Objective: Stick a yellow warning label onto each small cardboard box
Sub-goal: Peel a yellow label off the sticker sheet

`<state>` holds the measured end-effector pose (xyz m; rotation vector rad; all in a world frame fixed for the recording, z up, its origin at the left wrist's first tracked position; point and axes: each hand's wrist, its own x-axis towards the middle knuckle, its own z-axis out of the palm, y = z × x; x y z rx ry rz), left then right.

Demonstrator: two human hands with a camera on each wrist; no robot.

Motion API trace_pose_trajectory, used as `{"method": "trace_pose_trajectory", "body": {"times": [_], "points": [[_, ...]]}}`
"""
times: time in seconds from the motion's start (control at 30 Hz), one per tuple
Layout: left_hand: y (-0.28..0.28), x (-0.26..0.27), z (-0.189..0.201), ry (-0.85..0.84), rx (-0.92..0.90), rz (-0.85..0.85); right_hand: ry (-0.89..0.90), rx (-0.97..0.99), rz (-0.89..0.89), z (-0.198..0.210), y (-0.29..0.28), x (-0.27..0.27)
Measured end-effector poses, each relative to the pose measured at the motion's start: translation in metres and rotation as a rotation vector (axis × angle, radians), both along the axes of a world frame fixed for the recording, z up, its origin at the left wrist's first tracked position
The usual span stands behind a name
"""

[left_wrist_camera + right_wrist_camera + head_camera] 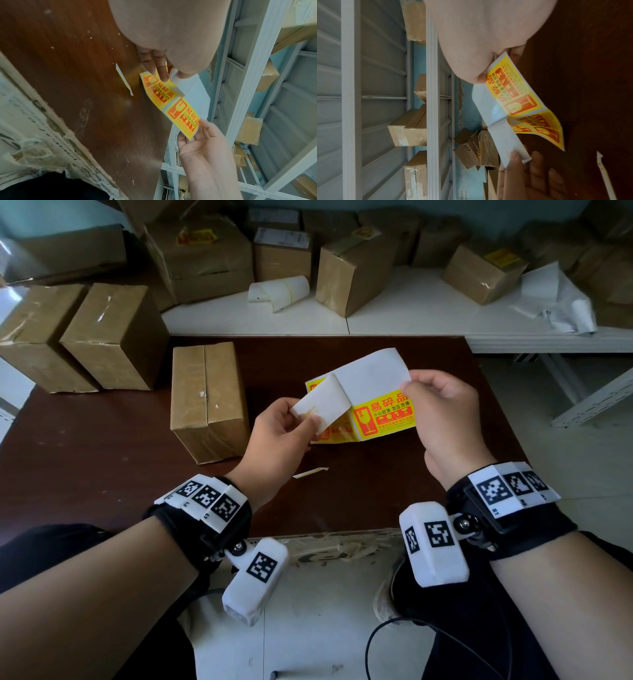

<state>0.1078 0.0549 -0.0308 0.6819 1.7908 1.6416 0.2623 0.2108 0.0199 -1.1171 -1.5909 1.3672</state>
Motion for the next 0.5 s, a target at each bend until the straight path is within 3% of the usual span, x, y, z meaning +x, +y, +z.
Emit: {"method": "trace_pose_trajectory", "body": {"times": [0.3,0.5], "points": [[-0.0006,0.0007,0.0009,0.035,-0.019,-0.021,0.053,-0.134,-0.109,-0.0025,0.0082,0.0015],[-0.001,0.0005,0.0019,0.033,-0.007,-0.009,-0.061,-0.137,-0.142,-0.0095,0.0065,-0.0007]]}}
